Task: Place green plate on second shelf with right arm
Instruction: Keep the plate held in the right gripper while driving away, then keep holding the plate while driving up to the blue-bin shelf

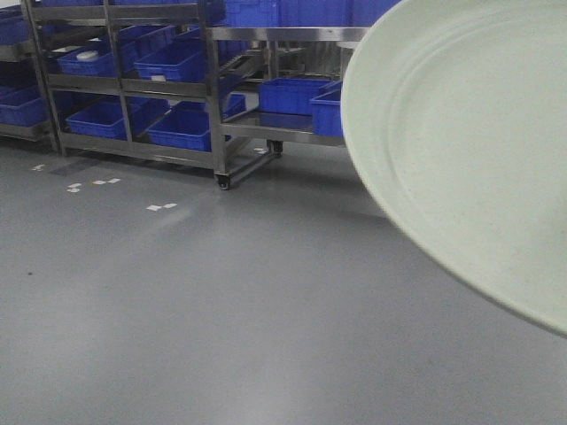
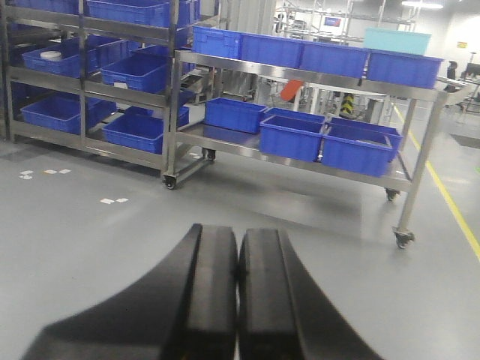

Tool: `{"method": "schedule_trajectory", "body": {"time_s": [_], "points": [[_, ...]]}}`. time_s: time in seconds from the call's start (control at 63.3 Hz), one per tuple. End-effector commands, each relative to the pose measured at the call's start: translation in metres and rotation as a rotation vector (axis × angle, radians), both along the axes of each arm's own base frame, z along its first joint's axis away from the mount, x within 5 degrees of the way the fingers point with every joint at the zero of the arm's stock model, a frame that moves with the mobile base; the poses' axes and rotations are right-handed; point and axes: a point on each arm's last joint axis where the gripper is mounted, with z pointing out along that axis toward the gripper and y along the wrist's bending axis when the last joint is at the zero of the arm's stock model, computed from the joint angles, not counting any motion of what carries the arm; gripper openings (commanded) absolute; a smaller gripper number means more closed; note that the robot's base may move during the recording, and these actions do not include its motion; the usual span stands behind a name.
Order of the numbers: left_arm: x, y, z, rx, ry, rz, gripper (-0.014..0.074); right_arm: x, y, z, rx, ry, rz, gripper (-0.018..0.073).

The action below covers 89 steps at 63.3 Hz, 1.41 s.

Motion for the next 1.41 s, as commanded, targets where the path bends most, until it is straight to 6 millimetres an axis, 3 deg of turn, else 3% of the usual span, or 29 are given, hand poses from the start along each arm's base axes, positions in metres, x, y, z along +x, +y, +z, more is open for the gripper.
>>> {"method": "schedule_trajectory", "body": {"time_s": [0.0, 1.391], "points": [[-0.0002, 0.0, -0.0049, -0.022, -0.062, -0.003, 0.013, 0.0045, 0.0005, 0.0169, 0.031, -0.113, -0.011, 0.0053], [-0.0002, 0.0, -0.0049, -0.022, -0.062, -0.003, 0.013, 0.0045, 0.0004, 0.0168, 0.03, -0.112, -0.011, 0.0053]]}}
